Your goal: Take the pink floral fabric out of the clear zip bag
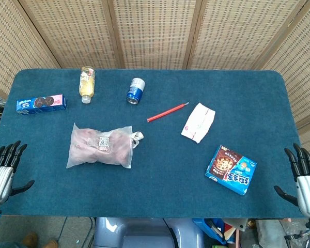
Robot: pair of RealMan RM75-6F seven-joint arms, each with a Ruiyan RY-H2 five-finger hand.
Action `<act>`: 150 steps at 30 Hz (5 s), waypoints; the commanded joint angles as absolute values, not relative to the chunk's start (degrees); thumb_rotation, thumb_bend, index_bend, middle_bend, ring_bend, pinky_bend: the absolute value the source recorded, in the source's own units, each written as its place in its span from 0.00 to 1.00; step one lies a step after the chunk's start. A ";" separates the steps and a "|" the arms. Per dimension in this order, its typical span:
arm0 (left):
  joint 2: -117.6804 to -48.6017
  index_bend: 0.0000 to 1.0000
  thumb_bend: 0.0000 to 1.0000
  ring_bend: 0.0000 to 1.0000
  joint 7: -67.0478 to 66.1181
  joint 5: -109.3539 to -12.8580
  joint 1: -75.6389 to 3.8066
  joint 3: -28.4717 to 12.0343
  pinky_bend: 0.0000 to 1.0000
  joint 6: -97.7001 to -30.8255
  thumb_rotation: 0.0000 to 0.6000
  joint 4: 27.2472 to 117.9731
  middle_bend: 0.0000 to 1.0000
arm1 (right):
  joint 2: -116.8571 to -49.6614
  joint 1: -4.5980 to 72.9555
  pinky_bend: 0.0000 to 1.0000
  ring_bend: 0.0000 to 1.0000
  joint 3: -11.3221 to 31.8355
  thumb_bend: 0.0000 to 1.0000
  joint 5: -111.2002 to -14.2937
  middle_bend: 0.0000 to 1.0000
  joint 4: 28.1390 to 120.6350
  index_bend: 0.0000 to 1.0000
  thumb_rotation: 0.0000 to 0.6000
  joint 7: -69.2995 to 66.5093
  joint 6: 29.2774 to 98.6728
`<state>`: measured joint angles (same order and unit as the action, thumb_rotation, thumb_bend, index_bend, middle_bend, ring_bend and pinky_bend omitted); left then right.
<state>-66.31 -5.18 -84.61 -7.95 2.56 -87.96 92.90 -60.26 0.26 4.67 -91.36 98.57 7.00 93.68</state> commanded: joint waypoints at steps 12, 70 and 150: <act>-66.98 0.00 0.18 0.00 -5.61 -81.92 -14.19 -1.04 0.00 -76.70 1.00 91.82 0.00 | -60.60 0.55 0.00 0.00 5.52 0.00 -89.99 0.00 97.80 0.00 1.00 5.50 93.47; -101.03 0.62 0.19 0.48 33.97 -98.55 -41.97 -9.41 0.56 -80.79 1.00 54.07 0.57 | -43.05 11.40 0.00 0.00 9.94 0.00 -86.25 0.00 108.46 0.11 1.00 -16.52 74.20; -117.78 0.62 0.19 0.48 34.47 -90.70 -59.48 -15.73 0.56 -80.49 1.00 44.86 0.57 | -40.65 38.75 0.00 0.00 21.76 0.00 -57.88 0.00 124.89 0.42 1.00 -17.00 49.32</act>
<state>-117.81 34.55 -90.77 -59.43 -15.64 -80.42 44.78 -40.67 38.72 21.76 -57.91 124.87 -17.02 49.34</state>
